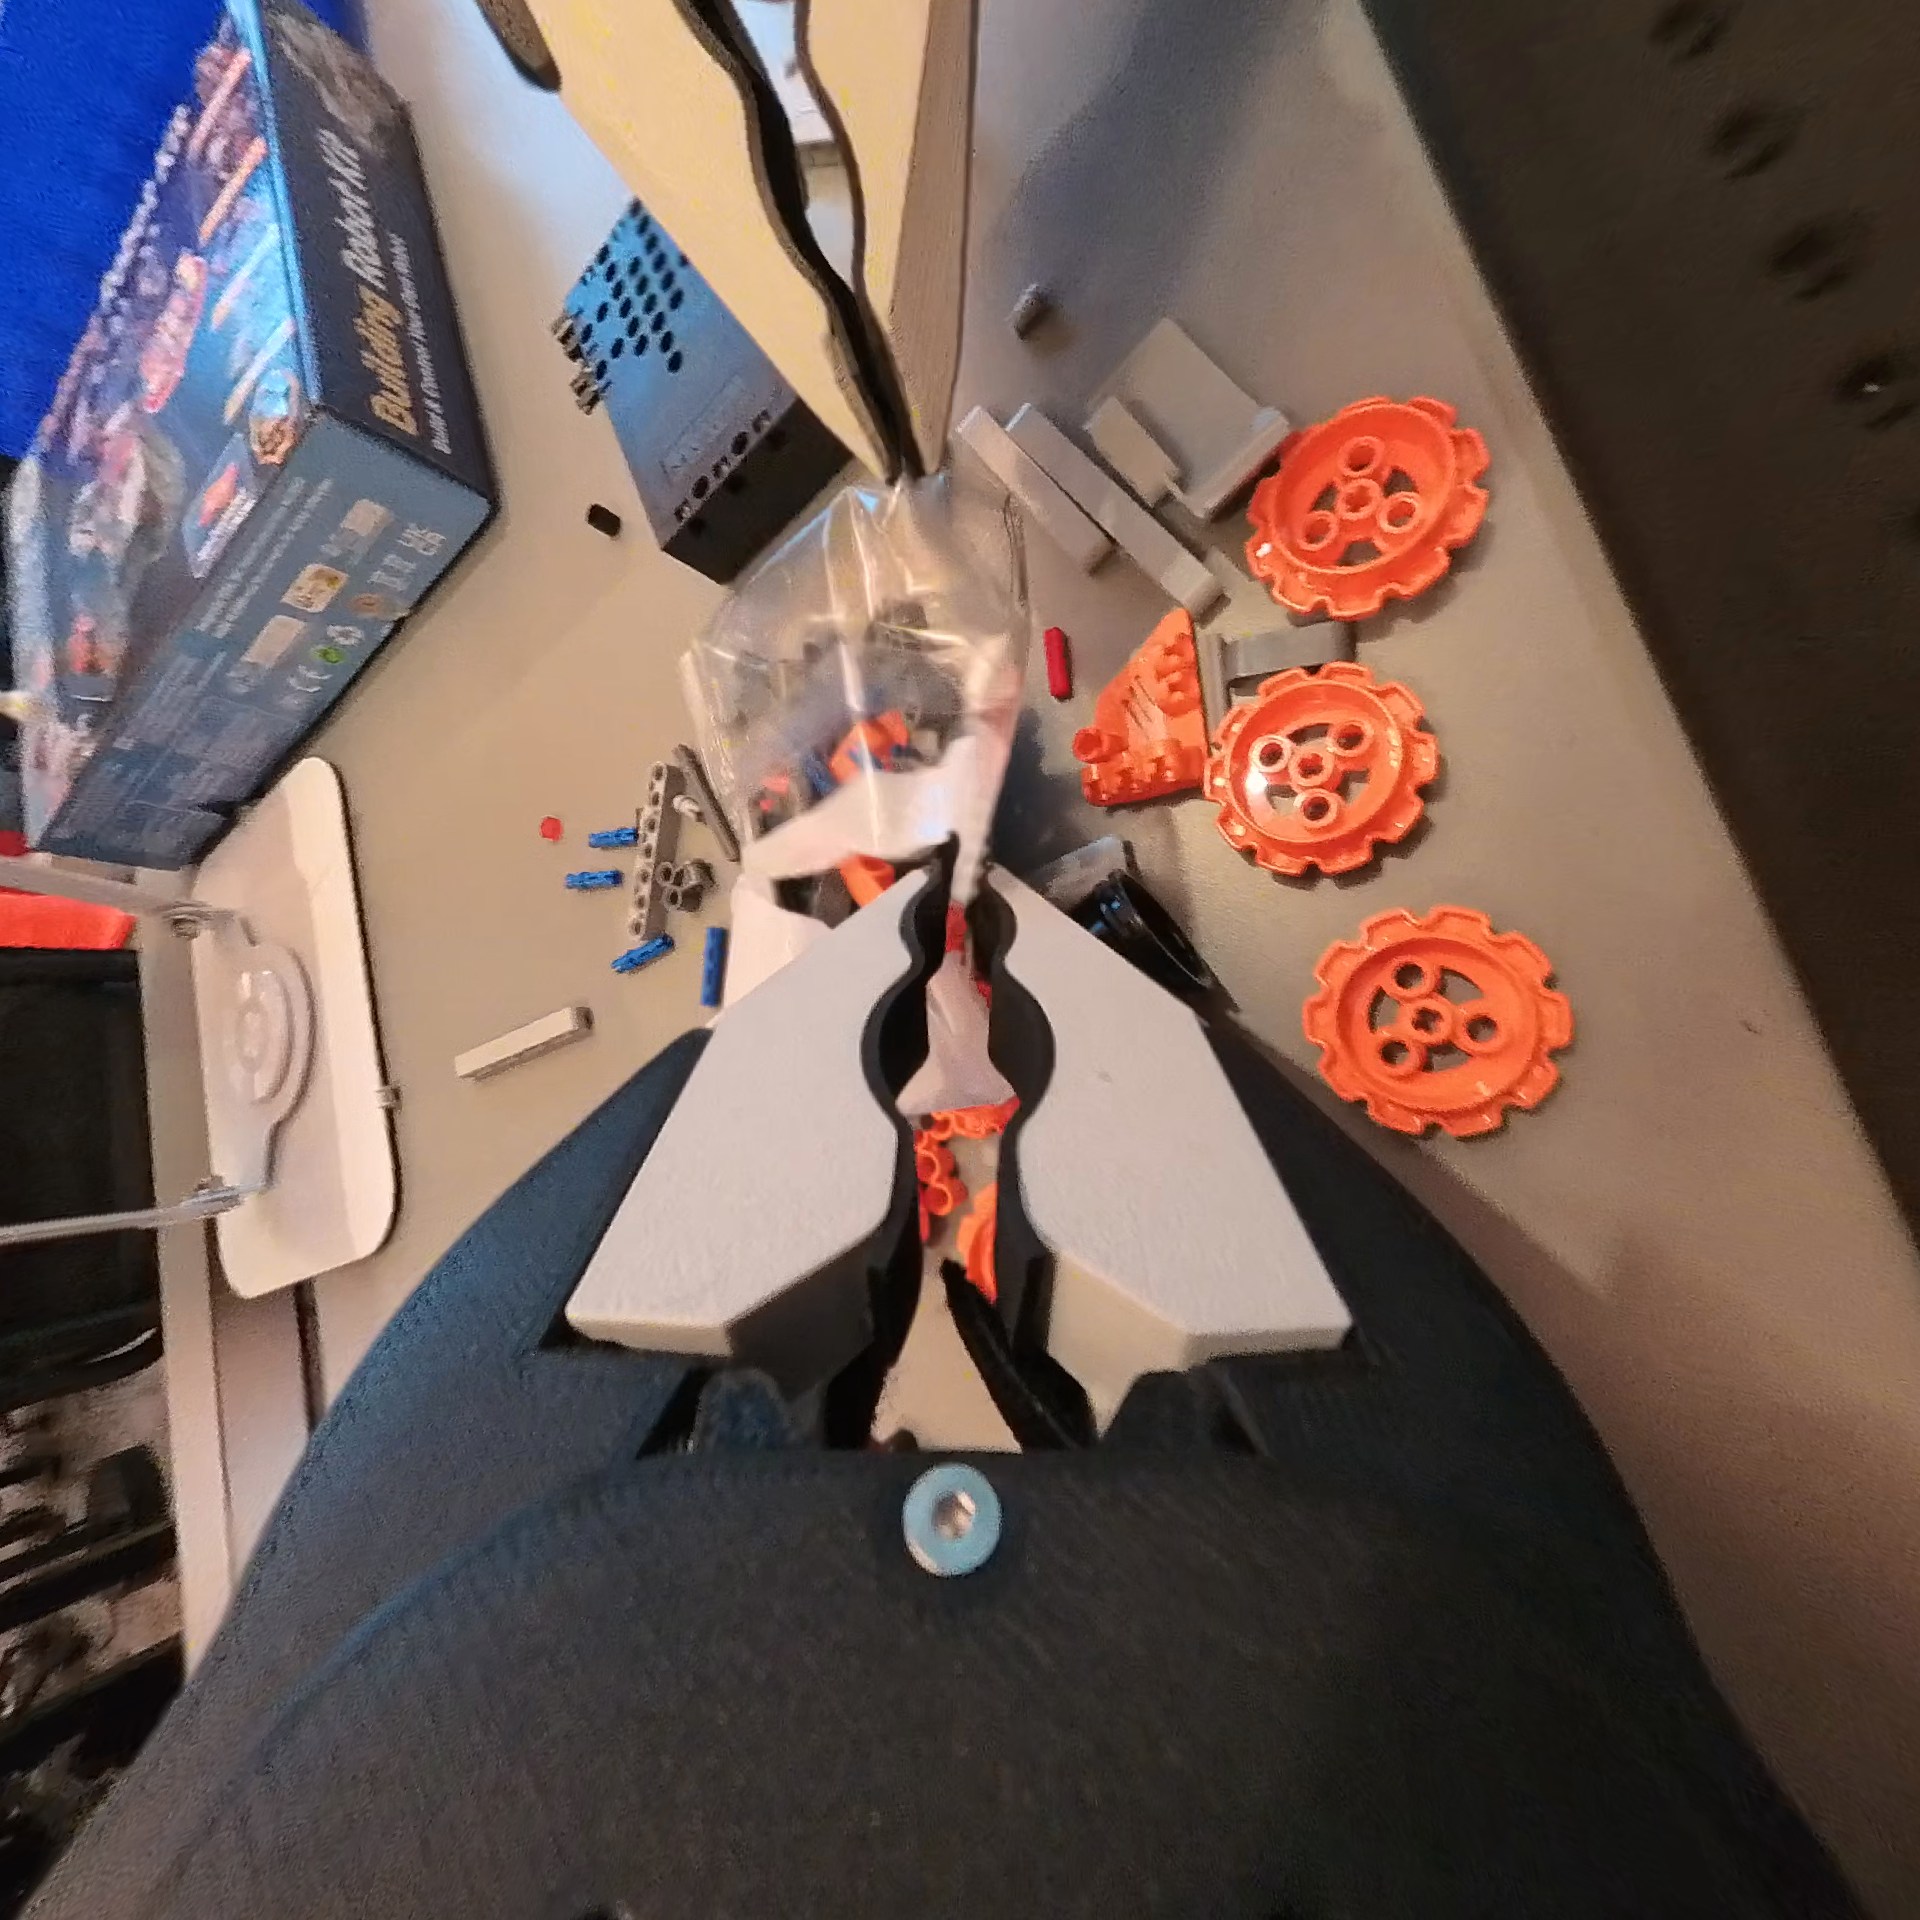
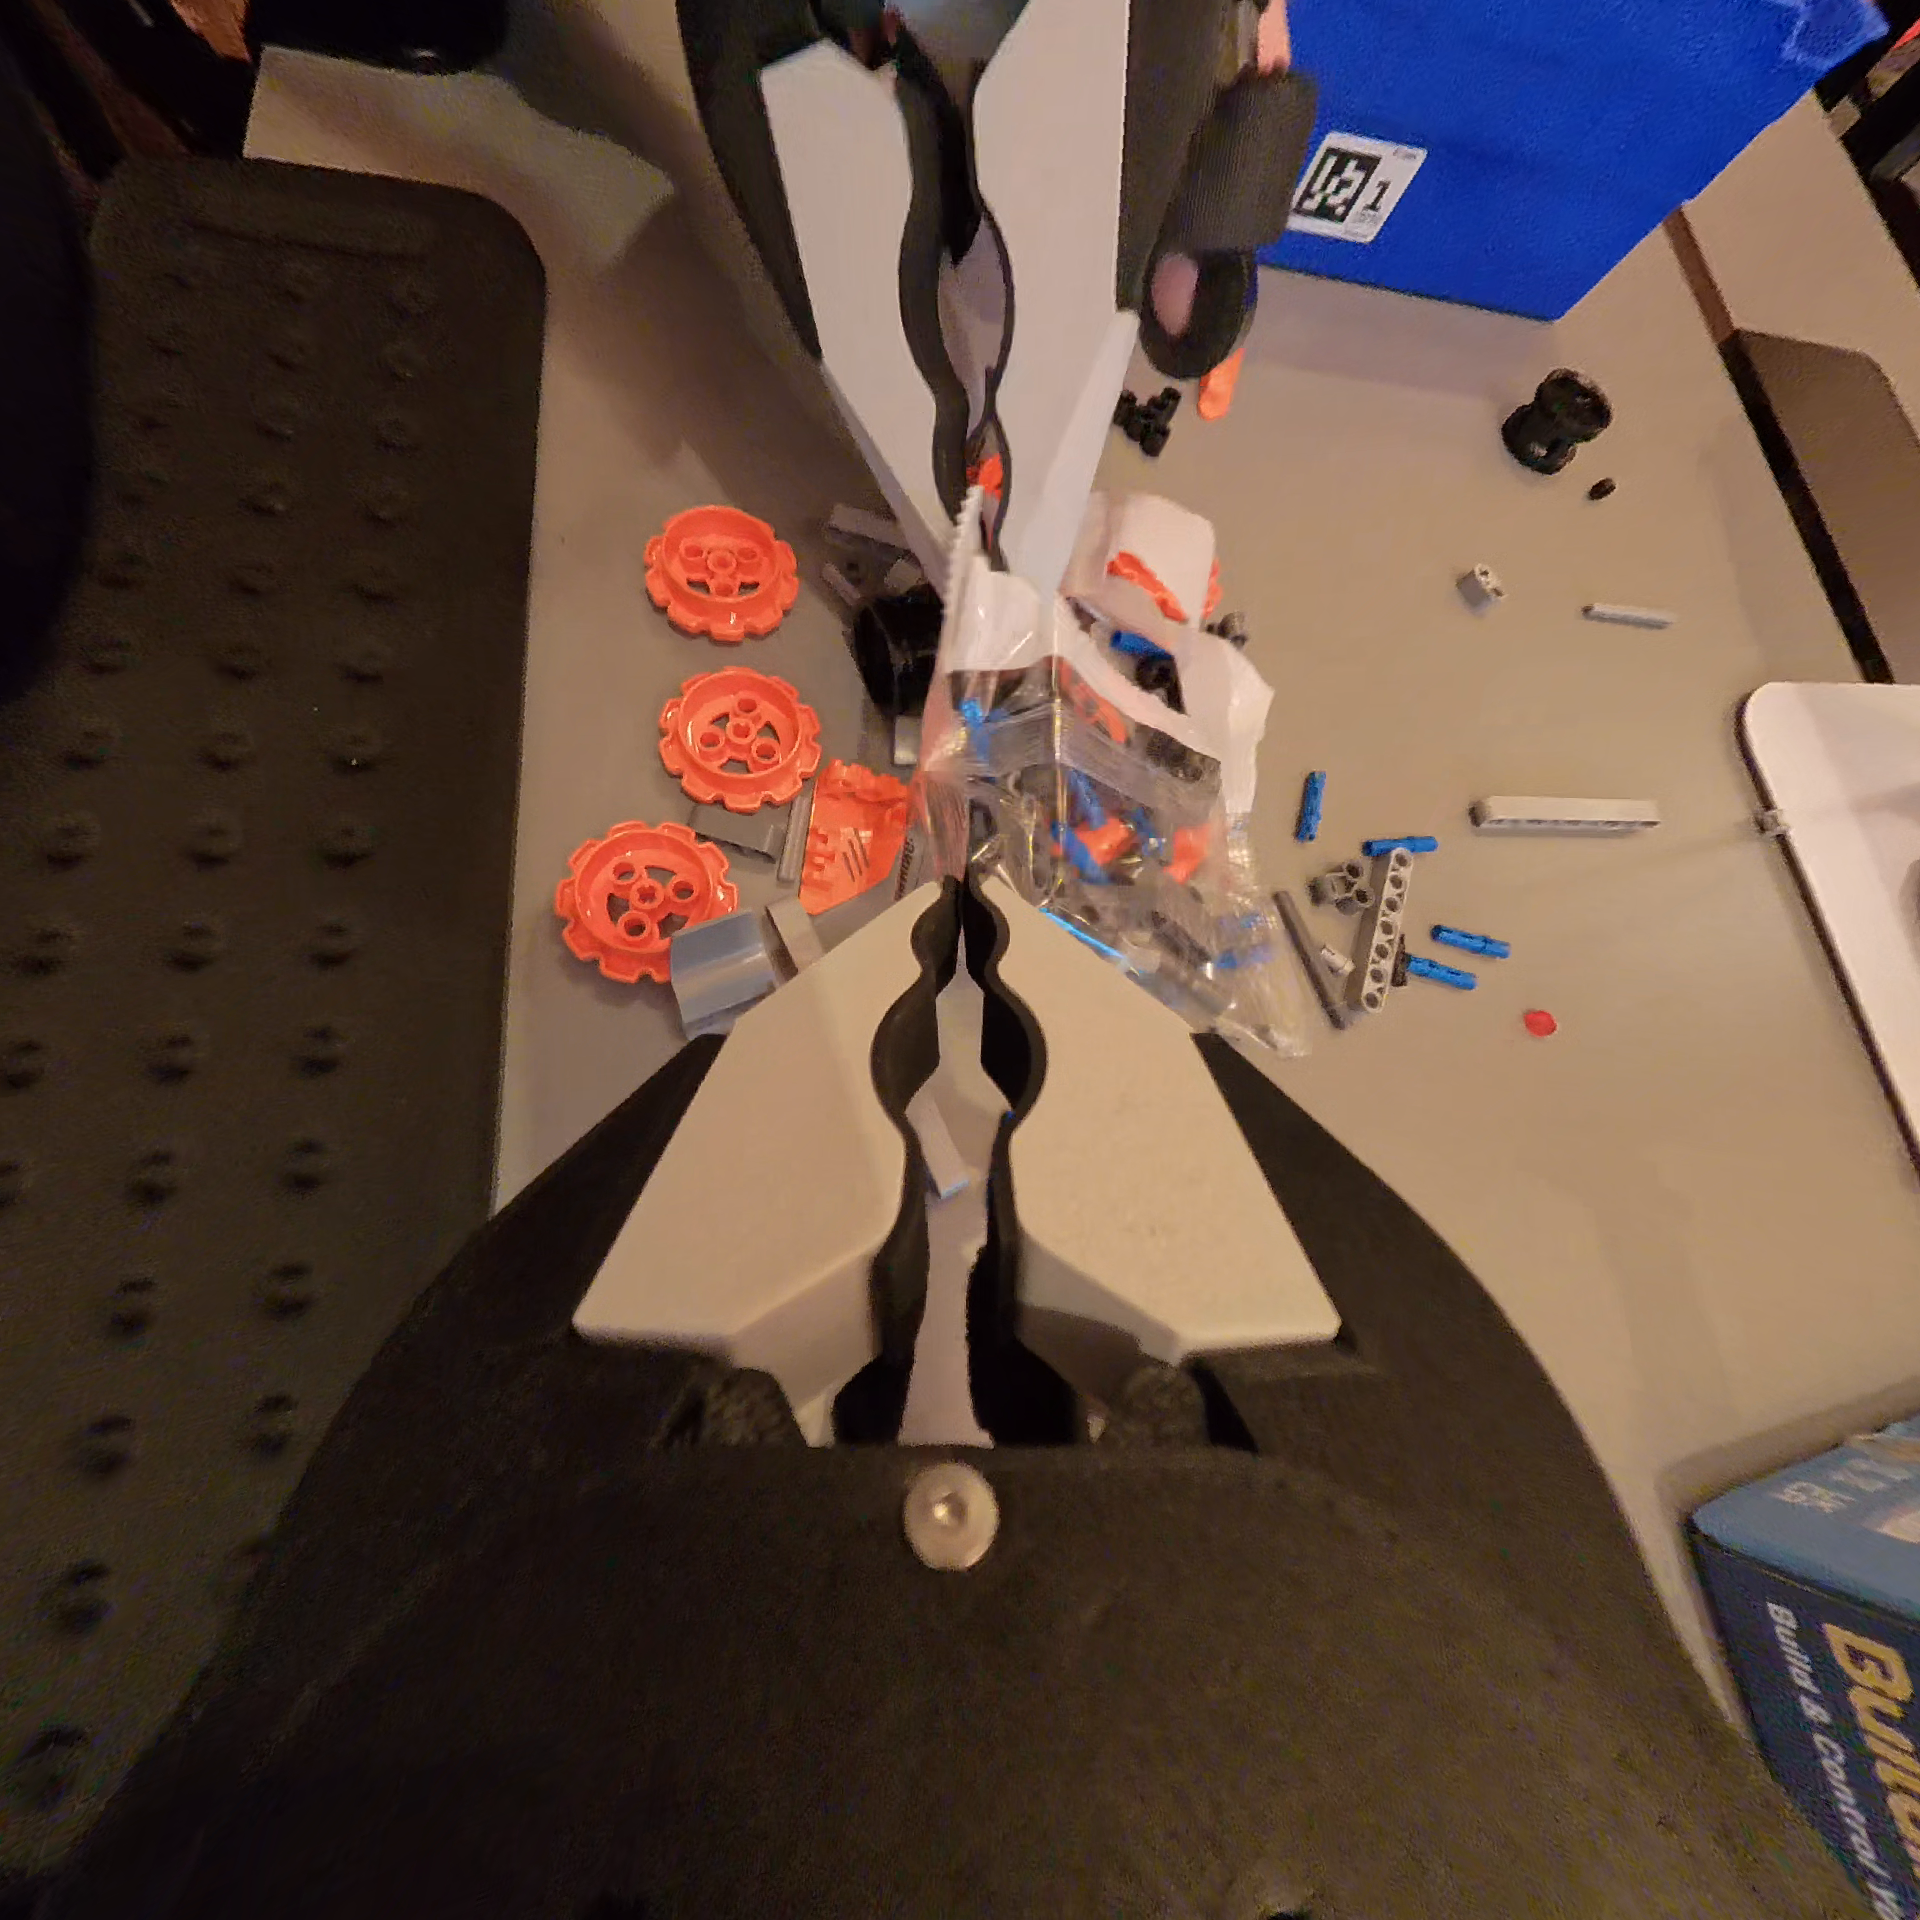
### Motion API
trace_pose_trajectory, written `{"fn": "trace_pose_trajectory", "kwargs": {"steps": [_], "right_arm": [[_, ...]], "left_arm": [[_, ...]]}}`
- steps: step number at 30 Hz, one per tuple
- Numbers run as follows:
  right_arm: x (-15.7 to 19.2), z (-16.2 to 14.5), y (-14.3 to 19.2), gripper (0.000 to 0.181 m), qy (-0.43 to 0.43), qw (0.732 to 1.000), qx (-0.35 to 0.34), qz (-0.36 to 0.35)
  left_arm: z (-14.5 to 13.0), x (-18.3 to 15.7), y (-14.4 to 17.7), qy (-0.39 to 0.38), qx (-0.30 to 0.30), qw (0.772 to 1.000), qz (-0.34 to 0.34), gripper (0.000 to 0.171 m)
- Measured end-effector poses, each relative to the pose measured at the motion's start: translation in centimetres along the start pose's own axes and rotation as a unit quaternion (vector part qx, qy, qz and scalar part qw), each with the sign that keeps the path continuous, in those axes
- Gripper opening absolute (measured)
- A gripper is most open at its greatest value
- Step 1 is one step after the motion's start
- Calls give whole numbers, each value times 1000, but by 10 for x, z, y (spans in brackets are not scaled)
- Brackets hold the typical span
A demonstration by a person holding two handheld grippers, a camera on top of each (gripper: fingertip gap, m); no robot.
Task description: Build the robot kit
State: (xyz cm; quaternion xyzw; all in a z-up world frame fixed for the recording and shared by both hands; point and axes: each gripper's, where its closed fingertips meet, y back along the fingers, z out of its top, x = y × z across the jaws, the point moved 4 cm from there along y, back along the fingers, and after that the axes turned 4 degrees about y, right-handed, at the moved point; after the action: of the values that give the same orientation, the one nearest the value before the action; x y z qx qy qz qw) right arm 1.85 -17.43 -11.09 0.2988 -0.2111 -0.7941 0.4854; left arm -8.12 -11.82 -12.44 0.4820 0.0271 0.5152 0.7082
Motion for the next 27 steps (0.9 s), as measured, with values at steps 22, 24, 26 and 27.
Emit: {"fn": "trace_pose_trajectory", "kwargs": {"steps": [22, 24, 26, 27], "right_arm": [[16, -18, -6, 0, 11, 998, 40, 41], [17, -19, -6, 0, 14, 998, 43, 41], [17, -18, -6, 0, 12, 998, 40, 41], [17, -19, -6, 0, 13, 998, 41, 41]], "left_arm": [[-9, 42, -9, 126, 2, 988, 92, 54], [-6, 45, -8, 133, -8, 986, 100, 61], [-4, 41, -11, 135, -8, 987, 82, 59], [-5, 39, -13, 129, 0, 988, 80, 56]]}}
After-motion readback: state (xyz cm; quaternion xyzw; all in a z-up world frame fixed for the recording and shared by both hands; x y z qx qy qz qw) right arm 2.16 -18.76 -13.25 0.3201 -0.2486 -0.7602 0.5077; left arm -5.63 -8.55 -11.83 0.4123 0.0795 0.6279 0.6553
